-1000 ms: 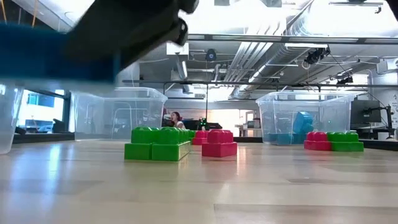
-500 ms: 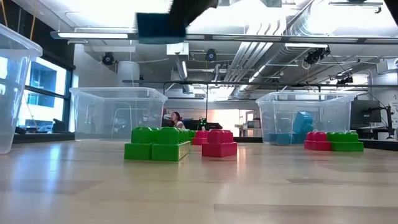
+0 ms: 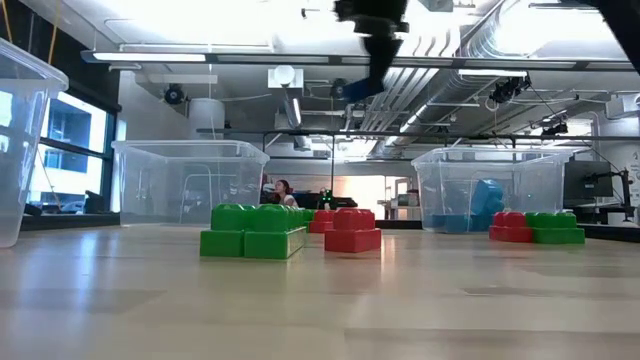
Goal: Sort blocks
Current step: Put the blue game piece into the top right transparent bin
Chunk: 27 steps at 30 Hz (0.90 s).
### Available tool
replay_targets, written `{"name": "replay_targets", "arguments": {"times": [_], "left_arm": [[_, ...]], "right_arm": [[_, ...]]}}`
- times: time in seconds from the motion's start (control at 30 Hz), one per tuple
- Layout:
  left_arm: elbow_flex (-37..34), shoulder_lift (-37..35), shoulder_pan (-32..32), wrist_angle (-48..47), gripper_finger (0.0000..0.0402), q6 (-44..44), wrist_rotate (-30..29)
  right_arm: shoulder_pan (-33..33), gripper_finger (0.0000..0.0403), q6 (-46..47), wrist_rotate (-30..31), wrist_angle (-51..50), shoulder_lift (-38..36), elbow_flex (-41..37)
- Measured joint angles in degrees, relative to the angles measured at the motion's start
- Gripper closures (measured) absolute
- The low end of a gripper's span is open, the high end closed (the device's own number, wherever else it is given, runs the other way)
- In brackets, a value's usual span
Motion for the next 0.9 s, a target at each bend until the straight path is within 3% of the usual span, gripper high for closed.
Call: {"name": "replay_targets", "arguments": {"times": [0.23, 0.5, 0.67, 0.8, 0.9], "left_arm": [[0.0, 0.2, 0.0, -0.1, 0.0101, 0.0, -1.0], [0.0, 3.9, 0.1, 3.9, 0.0101, 0.0, -14.9], [0.0, 9.4, 2.2, 12.7, 0.0101, -0.1, -20.4], [0.0, 14.6, 4.6, 21.2, 0.0101, -1.3, -18.2], [0.0, 18.2, 6.1, 26.1, 0.0101, -2.3, -14.9]], "right_arm": [[-13.0, 0.0399, 3.9, -1.5, 1.1, -18.9, -17.7], [-27.8, 0.0399, 4.6, -1.9, 10.4, -38.7, -43.2], [-35.7, 0.0397, -0.2, -4.1, 21.5, -44.3, -55.6], [-39.0, 0.0375, -5.6, -5.7, 27.7, -44.9, -59.3], [-40.3, 0.0333, -6.5, -5.7, 30.1, -44.8, -59.4]]}}
